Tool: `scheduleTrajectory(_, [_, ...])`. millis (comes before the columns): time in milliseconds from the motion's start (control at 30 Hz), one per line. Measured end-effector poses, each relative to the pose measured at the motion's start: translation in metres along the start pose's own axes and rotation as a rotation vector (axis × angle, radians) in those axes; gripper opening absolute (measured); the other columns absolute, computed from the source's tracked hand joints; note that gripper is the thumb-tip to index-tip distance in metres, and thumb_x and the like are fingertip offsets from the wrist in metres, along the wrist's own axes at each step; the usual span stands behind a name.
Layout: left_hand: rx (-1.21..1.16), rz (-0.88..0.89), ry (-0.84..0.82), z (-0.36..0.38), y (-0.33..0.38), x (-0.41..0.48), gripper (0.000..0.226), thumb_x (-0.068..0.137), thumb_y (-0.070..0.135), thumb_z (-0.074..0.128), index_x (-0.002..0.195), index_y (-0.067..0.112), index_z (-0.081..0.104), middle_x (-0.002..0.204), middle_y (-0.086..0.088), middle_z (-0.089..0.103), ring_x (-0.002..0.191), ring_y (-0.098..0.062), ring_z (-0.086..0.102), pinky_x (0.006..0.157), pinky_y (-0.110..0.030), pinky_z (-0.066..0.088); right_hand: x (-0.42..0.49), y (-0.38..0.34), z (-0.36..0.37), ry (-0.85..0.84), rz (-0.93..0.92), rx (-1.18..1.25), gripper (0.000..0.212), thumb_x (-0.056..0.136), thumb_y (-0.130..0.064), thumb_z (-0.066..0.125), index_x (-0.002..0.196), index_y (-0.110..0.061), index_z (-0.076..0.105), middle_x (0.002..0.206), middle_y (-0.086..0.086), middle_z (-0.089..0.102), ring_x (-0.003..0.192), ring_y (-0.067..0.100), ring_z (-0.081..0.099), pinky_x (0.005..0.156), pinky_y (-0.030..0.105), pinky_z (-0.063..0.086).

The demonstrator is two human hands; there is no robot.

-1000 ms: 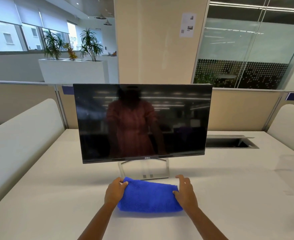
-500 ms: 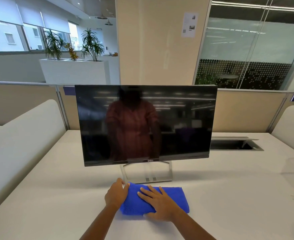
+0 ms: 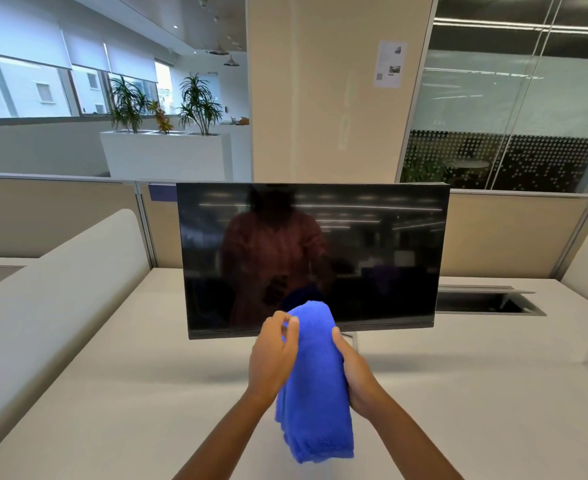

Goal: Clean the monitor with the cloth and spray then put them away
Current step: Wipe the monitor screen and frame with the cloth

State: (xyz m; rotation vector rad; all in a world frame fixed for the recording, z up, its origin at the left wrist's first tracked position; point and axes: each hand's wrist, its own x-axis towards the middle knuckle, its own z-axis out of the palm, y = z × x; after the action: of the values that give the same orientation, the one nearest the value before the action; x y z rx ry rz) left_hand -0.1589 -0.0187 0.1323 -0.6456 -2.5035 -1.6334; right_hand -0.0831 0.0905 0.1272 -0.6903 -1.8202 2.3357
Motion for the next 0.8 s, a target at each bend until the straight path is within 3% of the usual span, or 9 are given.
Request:
scheduleTrajectory(100, [-0.052, 0.095, -0.004, -0.002, 0.016, -0.004, 0.011, 0.092, 0.033, 0.047, 0.102, 0.031, 0.052, 0.099, 0.009, 0.053, 0.088, -0.008, 0.055, 0.081, -0.024, 0.044, -0.005, -0.02, 0.016, -0.061, -0.097, 0.068, 0.05, 0.094, -0.051, 0.033, 0.1, -0.019, 0.072, 0.102, 0.007, 0.073, 0.097, 0.019, 0.068, 0.082, 0.031, 0.055])
scheduleTrajectory(200, [-0.174, 0.18, 0.096, -0.009, 0.036, -0.003, 0.012, 0.091, 0.029, 0.05, 0.1, 0.037, 0.048, 0.101, 0.007, 0.053, 0.091, -0.009, 0.055, 0.081, -0.02, 0.046, -0.01, -0.032, 0.029, -0.02, -0.239, 0.024, 0.047, 0.081, -0.056, 0.045, 0.096, -0.02, 0.072, 0.099, 0.005, 0.073, 0.088, 0.018, 0.07, 0.073, 0.027, 0.057])
scheduleTrajectory(300, [-0.364, 0.173, 0.088, -0.014, 0.055, 0.003, 0.012, 0.094, 0.024, 0.046, 0.1, 0.034, 0.046, 0.1, 0.008, 0.056, 0.088, -0.003, 0.057, 0.077, -0.007, 0.045, -0.004, -0.038, 0.039, -0.013, -0.461, -0.004, 0.042, 0.075, -0.051, 0.051, 0.114, -0.037, 0.057, 0.137, 0.001, 0.049, 0.121, 0.018, 0.053, 0.101, 0.036, 0.046])
scheduleTrajectory(367, [-0.462, 0.136, 0.018, -0.015, 0.064, 0.008, 0.011, 0.096, 0.023, 0.042, 0.101, 0.03, 0.048, 0.099, 0.014, 0.057, 0.087, 0.008, 0.057, 0.077, -0.003, 0.043, 0.0, -0.043, 0.045, -0.003, -0.541, -0.024, 0.041, 0.078, -0.05, 0.054, 0.118, -0.049, 0.046, 0.15, -0.008, 0.028, 0.132, 0.012, 0.04, 0.107, 0.035, 0.04])
scheduleTrajectory(433, [-0.525, 0.109, -0.054, -0.018, 0.07, 0.013, 0.013, 0.096, 0.025, 0.041, 0.101, 0.029, 0.052, 0.098, 0.017, 0.059, 0.087, 0.013, 0.057, 0.078, -0.003, 0.043, 0.009, -0.046, 0.047, -0.077, -0.574, 0.013, 0.051, 0.084, -0.048, 0.056, 0.132, -0.042, 0.041, 0.148, -0.003, 0.035, 0.129, 0.015, 0.045, 0.104, 0.035, 0.042])
scheduleTrajectory(533, [-0.536, 0.069, -0.196, -0.028, 0.075, 0.026, 0.019, 0.096, 0.027, 0.042, 0.107, 0.024, 0.058, 0.104, 0.011, 0.063, 0.096, -0.001, 0.06, 0.088, -0.017, 0.047, 0.017, -0.053, 0.047, -0.171, -0.566, 0.185, 0.05, 0.083, -0.034, 0.054, 0.132, -0.027, 0.046, 0.127, 0.008, 0.058, 0.112, 0.023, 0.061, 0.091, 0.038, 0.05])
scheduleTrajectory(633, [-0.427, 0.085, -0.281, -0.046, 0.076, 0.043, 0.02, 0.094, 0.019, 0.045, 0.109, 0.018, 0.059, 0.102, 0.001, 0.065, 0.089, -0.012, 0.06, 0.087, -0.03, 0.049, 0.025, -0.063, 0.044, 0.006, -0.622, 0.178, 0.052, 0.081, -0.028, 0.057, 0.132, -0.026, 0.045, 0.124, 0.007, 0.06, 0.104, 0.025, 0.063, 0.083, 0.036, 0.055])
scheduleTrajectory(733, [-0.204, 0.245, -0.079, -0.073, 0.074, 0.066, 0.022, 0.093, 0.012, 0.048, 0.11, 0.009, 0.061, 0.109, -0.01, 0.064, 0.094, -0.014, 0.058, 0.087, -0.023, 0.044, 0.032, -0.081, 0.034, 0.28, -0.712, 0.17, 0.05, 0.089, -0.02, 0.058, 0.135, -0.025, 0.041, 0.132, 0.006, 0.055, 0.11, 0.027, 0.059, 0.093, 0.039, 0.05])
scheduleTrajectory(800, [-0.107, 0.332, 0.116, -0.097, 0.074, 0.081, 0.024, 0.092, 0.011, 0.048, 0.112, 0.007, 0.061, 0.112, -0.009, 0.062, 0.102, -0.014, 0.056, 0.093, -0.022, 0.042, 0.035, -0.097, 0.024, 0.49, -0.818, 0.071, 0.052, 0.091, -0.017, 0.057, 0.138, -0.026, 0.038, 0.139, 0.003, 0.049, 0.117, 0.02, 0.055, 0.096, 0.028, 0.046])
